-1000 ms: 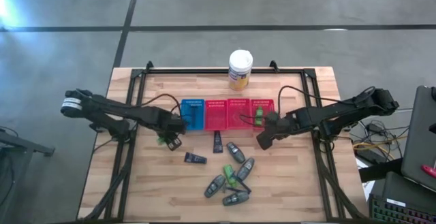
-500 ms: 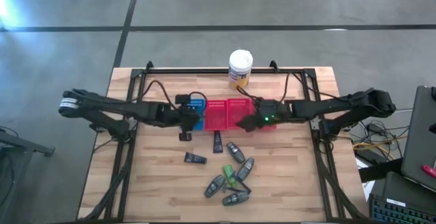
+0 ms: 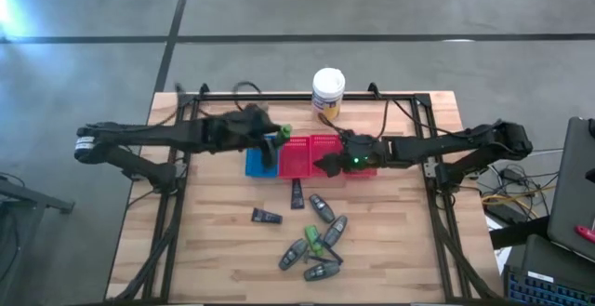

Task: Pick & Place Travel size toiletries
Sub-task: Put the green shampoo into the right red bin

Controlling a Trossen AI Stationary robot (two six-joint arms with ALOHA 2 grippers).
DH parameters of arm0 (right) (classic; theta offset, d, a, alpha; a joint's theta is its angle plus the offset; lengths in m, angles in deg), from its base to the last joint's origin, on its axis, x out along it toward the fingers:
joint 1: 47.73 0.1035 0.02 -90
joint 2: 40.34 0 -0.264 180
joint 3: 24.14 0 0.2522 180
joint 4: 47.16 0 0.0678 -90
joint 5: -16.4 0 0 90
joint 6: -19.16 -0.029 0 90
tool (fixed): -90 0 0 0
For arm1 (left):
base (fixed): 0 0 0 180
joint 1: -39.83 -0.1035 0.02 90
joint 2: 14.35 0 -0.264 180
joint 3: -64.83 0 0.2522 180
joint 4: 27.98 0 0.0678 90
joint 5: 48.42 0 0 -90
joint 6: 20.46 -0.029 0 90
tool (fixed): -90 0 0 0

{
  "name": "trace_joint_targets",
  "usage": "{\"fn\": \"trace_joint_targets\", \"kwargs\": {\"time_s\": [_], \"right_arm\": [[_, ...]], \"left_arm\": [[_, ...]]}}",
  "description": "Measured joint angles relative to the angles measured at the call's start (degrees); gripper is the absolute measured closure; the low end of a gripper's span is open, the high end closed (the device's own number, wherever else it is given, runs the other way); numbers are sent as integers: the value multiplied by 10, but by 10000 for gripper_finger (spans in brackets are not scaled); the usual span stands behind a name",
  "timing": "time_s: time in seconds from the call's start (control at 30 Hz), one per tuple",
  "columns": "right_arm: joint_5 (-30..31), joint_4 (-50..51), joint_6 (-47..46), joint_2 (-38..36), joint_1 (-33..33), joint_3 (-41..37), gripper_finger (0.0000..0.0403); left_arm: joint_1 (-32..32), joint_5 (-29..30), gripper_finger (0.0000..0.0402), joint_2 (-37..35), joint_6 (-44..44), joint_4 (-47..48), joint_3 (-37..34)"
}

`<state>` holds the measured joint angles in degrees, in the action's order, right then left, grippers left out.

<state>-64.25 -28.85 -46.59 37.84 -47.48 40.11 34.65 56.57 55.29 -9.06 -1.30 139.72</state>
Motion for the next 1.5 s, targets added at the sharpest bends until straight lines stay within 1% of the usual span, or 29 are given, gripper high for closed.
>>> {"fn": "trace_joint_targets", "kwargs": {"time_s": [0.07,0.13,0.27,0.33,0.4,0.47,0.53,0.67,0.73,0.8,0.9,1.03,1.17,1.27,1.5], "right_arm": [[37,-5,17,-11,5,2,90],[91,-7,46,-18,15,8,89],[185,-9,163,-18,44,32,78],[210,-9,226,-10,54,51,72],[220,-18,275,5,59,72,65],[219,-22,298,16,59,92,58],[219,-17,300,27,53,116,53],[215,23,318,36,51,146,48],[194,31,333,36,52,153,50],[157,31,339,34,52,157,51],[118,22,343,31,51,159,45],[82,26,360,31,51,159,36],[75,21,386,32,51,159,34],[73,24,424,33,50,162,34],[68,22,464,33,48,168,34]], "left_arm": [[-9,-7,242,-20,45,-41,-4],[-21,-8,244,-34,96,-74,-13],[-48,-6,246,-41,190,-169,-37],[-58,-13,246,-33,217,-224,-47],[-67,-41,246,-18,228,-274,-56],[-69,-84,246,-2,229,-315,-64],[-68,-143,246,15,217,-349,-68],[-69,-241,247,32,206,-359,-70],[-69,-268,247,35,195,-360,-70],[-69,-291,247,35,184,-363,-69],[-71,-306,247,35,168,-362,-69],[-73,-319,247,35,151,-360,-70],[-74,-334,247,35,151,-359,-70],[-74,-354,247,35,151,-360,-70],[-74,-367,247,37,139,-362,-70]]}}
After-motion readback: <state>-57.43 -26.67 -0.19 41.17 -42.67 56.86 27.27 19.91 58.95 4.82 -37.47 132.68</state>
